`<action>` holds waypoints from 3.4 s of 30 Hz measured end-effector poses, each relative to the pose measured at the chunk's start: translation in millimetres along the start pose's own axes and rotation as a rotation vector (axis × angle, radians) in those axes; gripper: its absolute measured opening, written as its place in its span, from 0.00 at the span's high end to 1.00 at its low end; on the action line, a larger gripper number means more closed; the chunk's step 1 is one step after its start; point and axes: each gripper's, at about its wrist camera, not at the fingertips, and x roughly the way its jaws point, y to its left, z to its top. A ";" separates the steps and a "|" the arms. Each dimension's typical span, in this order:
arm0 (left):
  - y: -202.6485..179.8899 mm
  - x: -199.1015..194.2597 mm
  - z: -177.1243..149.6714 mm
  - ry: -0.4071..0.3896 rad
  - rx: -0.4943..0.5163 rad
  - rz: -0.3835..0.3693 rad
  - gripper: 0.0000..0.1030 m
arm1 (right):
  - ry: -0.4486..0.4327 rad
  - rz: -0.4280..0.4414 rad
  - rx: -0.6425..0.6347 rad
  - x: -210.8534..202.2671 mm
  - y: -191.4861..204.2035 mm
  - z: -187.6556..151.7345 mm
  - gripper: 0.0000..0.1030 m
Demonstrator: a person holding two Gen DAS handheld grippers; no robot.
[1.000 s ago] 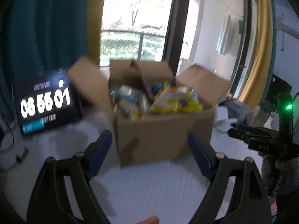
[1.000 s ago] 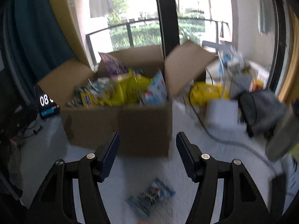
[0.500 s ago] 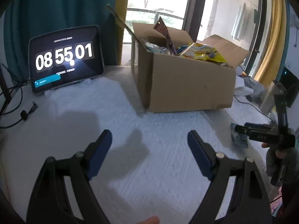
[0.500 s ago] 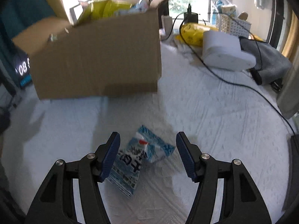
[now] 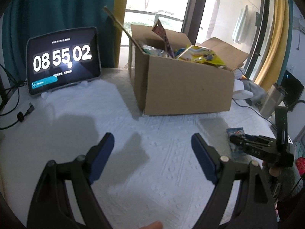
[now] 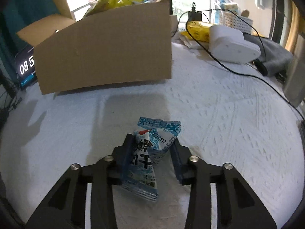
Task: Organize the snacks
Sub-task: 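Grasp the blue-and-white packet with the right tool and lift it, then lower the blue-and-white packet into the box with the right tool, then open the right tool and withdraw it from the box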
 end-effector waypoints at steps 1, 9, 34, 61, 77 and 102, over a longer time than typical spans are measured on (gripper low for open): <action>0.1 -1.0 1.2 -0.005 0.003 0.001 0.18 | 0.002 0.016 -0.008 0.8 2.1 2.5 0.65; 2.2 -6.2 14.8 -0.040 -0.001 0.013 0.18 | -0.073 0.069 -0.050 -24.6 13.0 38.3 0.66; -18.9 -18.0 113.2 -0.229 0.014 0.060 0.18 | -0.382 0.089 -0.159 -92.7 22.3 174.3 0.66; -20.1 21.7 183.4 -0.309 0.023 0.127 0.18 | -0.480 0.103 -0.143 -71.3 -0.5 272.1 0.66; -17.4 72.6 200.9 -0.277 0.021 0.155 0.18 | -0.363 0.096 -0.118 8.4 3.1 304.0 0.66; -38.8 26.8 176.3 -0.292 0.023 0.172 0.18 | -0.322 0.058 -0.225 -39.8 20.4 267.7 0.46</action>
